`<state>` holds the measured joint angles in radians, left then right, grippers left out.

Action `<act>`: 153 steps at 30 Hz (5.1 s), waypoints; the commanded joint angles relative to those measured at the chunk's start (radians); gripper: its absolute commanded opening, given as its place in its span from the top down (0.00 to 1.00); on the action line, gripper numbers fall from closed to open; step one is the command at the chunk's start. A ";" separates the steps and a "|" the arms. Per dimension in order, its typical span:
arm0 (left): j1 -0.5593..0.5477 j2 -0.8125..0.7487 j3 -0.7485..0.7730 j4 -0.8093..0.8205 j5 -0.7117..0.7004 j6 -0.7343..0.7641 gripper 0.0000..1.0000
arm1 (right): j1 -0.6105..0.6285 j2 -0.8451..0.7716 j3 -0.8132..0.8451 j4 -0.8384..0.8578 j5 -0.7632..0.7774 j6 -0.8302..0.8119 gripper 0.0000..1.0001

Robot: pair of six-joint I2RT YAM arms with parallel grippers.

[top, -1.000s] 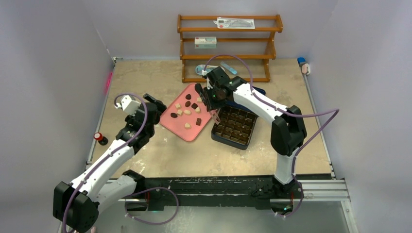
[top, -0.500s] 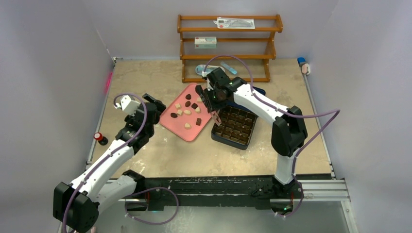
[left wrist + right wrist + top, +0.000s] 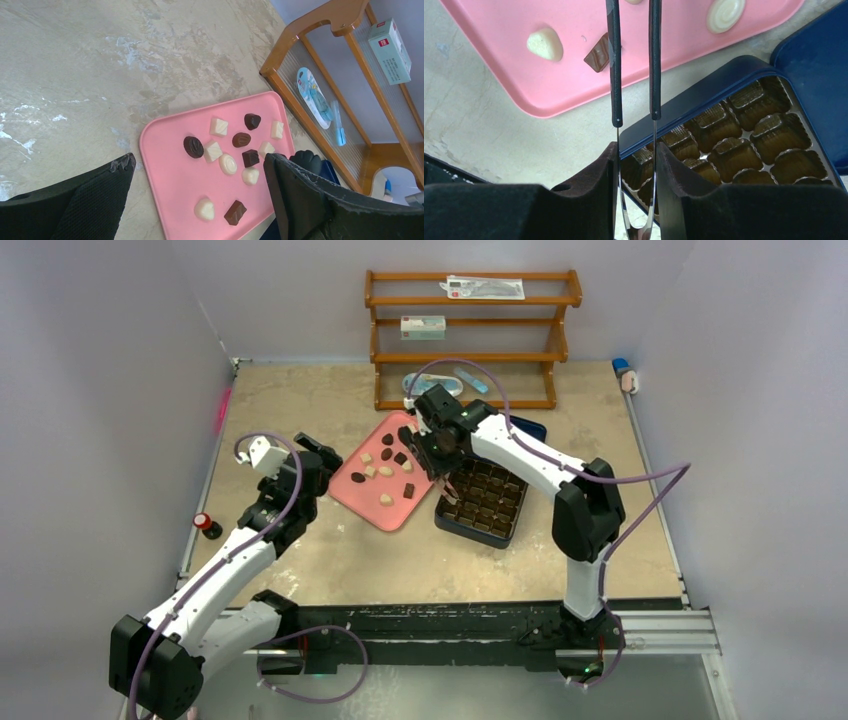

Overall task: Pack the chocolate
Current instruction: Pick up the fake chocolate from the plate.

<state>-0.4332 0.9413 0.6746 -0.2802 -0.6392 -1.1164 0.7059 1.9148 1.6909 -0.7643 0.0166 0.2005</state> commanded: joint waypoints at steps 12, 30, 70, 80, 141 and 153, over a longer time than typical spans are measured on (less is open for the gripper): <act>0.005 -0.027 0.000 -0.017 -0.004 -0.008 0.00 | 0.020 0.041 0.079 -0.094 0.019 -0.074 0.77; 0.005 -0.044 0.002 -0.022 -0.002 -0.003 0.00 | 0.020 0.113 0.113 -0.169 0.031 -0.076 0.73; 0.007 -0.072 -0.023 -0.022 0.013 -0.016 0.00 | 0.062 0.166 0.180 -0.254 0.028 -0.106 0.61; 0.007 -0.068 -0.021 -0.024 0.018 -0.018 0.00 | 0.081 0.139 0.172 -0.245 0.024 -0.105 0.61; 0.007 -0.091 -0.035 -0.035 0.024 -0.029 0.00 | 0.136 0.155 0.145 -0.256 0.050 -0.105 0.59; 0.007 -0.096 -0.047 -0.030 0.026 -0.034 0.00 | 0.136 0.190 0.157 -0.274 0.017 -0.094 0.58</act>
<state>-0.4324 0.8593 0.6395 -0.3237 -0.6140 -1.1366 0.8375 2.0926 1.8248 -0.9970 0.0563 0.1081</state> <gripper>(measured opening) 0.998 0.428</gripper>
